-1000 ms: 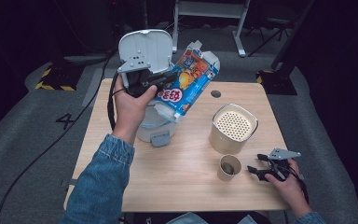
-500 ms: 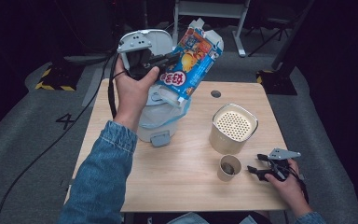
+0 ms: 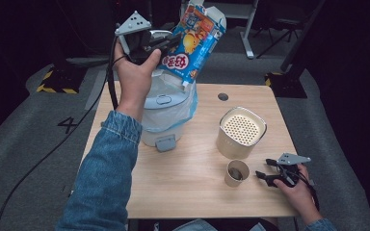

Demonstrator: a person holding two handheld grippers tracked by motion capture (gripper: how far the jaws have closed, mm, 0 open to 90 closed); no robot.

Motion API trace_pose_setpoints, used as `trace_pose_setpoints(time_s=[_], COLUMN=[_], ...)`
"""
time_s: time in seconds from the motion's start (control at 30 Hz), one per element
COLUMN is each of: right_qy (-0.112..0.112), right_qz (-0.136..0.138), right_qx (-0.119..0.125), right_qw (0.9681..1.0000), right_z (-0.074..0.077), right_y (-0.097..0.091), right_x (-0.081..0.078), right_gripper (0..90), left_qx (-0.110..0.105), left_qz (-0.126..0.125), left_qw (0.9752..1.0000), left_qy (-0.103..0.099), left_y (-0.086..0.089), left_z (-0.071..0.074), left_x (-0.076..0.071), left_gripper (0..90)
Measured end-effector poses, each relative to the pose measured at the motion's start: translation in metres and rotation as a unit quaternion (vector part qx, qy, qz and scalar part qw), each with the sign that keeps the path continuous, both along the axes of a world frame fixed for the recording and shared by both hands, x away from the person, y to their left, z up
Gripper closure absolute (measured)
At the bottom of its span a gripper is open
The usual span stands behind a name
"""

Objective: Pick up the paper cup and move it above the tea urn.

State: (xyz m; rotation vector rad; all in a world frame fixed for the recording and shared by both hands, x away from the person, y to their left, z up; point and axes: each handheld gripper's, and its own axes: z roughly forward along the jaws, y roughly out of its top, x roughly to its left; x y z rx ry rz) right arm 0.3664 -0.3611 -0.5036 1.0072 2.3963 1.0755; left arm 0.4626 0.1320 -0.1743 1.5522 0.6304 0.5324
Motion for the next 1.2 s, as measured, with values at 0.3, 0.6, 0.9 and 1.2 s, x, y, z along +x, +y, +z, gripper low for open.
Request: trace_pose_setpoints(time_s=[0.3, 0.6, 0.9, 1.2], right_qy=[0.001, 0.0, 0.001, 0.0], right_qz=[0.0, 0.0, 0.0, 0.0], right_qx=[0.001, 0.001, 0.001, 0.0], right_qw=[1.0, 1.0, 1.0, 1.0], right_z=[0.0, 0.0, 0.0, 0.0], right_y=[0.0, 0.0, 0.0, 0.0], right_x=[0.0, 0.0, 0.0, 0.0], right_gripper=[26.0, 26.0, 26.0, 26.0], left_qx=[-0.008, -0.006, 0.009, 0.026], left_qz=[0.032, 0.067, 0.089, 0.091], left_qw=[0.9995, 0.9977, 0.9956, 0.9944], left_qy=[-0.001, 0.007, 0.025, 0.047], left_y=[0.011, 0.021, 0.022, 0.021], left_z=[-0.007, -0.023, -0.039, -0.048], left_x=[0.021, 0.034, 0.046, 0.049], left_gripper=[88.9, 88.8, 88.7, 88.4])
